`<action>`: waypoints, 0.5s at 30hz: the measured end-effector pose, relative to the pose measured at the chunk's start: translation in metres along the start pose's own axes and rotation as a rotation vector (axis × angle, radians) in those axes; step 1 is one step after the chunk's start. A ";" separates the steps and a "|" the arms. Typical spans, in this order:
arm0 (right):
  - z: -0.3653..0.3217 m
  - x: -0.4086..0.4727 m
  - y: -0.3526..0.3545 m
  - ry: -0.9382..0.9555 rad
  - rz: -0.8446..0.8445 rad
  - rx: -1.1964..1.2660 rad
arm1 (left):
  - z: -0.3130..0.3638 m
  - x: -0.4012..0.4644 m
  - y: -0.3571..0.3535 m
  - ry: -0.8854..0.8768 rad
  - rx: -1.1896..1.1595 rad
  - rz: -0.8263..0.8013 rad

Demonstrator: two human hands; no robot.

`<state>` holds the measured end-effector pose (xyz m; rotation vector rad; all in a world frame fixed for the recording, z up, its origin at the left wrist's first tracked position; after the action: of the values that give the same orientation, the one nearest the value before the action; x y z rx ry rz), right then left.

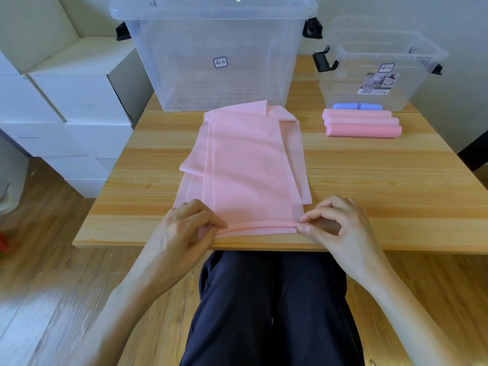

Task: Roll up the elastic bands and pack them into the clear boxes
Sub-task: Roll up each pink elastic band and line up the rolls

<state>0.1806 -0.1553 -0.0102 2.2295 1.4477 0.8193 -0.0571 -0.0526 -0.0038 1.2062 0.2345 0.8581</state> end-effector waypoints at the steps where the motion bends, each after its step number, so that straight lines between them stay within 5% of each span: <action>1: 0.000 0.000 0.000 -0.003 0.006 0.000 | -0.001 -0.001 0.001 0.008 -0.003 0.005; 15: 0.003 0.005 -0.002 -0.049 -0.017 -0.113 | -0.005 0.011 0.005 0.202 -0.155 -0.098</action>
<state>0.1828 -0.1503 -0.0125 2.1361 1.3618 0.8143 -0.0552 -0.0411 0.0013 0.9564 0.3812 0.8958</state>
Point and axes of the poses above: each hand's wrist, its own x-axis towards the middle knuckle, its own y-axis out of the back of the hand, z = x × y, the point moved 7 cm from there along x, towards the middle knuckle, and after that the axes turned 11 degrees about x, right-handed, at the moved point
